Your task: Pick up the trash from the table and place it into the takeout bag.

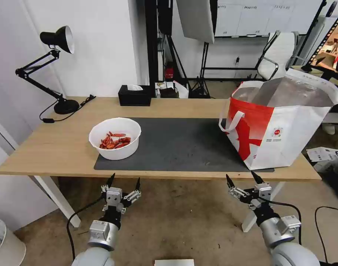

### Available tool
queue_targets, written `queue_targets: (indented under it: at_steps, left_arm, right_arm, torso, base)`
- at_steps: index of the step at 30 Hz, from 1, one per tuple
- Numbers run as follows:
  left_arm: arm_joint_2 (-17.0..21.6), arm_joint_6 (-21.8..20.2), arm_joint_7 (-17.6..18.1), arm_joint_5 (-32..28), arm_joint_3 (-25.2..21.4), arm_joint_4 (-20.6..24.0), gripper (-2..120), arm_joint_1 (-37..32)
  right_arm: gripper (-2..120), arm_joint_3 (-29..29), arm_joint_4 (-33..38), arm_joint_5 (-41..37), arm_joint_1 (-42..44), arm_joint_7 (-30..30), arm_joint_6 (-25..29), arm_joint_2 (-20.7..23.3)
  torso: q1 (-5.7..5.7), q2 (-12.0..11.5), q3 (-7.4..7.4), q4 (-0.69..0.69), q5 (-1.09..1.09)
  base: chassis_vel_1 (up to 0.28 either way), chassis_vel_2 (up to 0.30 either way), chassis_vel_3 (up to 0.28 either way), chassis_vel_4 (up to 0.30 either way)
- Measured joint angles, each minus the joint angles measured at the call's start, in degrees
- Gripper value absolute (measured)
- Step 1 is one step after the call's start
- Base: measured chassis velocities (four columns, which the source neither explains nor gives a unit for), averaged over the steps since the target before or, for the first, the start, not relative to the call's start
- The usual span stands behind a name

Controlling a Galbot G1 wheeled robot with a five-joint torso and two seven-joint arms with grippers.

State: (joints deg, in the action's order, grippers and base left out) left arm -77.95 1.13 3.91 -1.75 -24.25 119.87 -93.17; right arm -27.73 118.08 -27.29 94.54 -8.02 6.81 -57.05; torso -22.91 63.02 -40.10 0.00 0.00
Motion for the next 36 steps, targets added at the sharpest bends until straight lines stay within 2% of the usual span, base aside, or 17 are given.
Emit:
queue_targets:
  at_steps: [32,36]
  left_arm:
    - [0.74,-0.31,-0.14,-0.72,-0.99,1.64,100,-0.19]
    - [1.62,-3.53,1.71,-3.01,-1.93,4.07,100,0.83]
  right_arm:
    - [100,0.45,-0.10,-0.28,-1.06,-0.56,-0.31,0.16]
    - [100,0.45,-0.08,-0.30,-1.06,-0.56,-0.31,0.16]
  torso:
    - [-0.01,0.00,0.00,0.00,0.00]
    - [0.00,0.00,0.00,0.00,0.00]
  base:
    - [0.000,0.000,0.000,0.000]
    - [0.000,0.000,0.000,0.000]
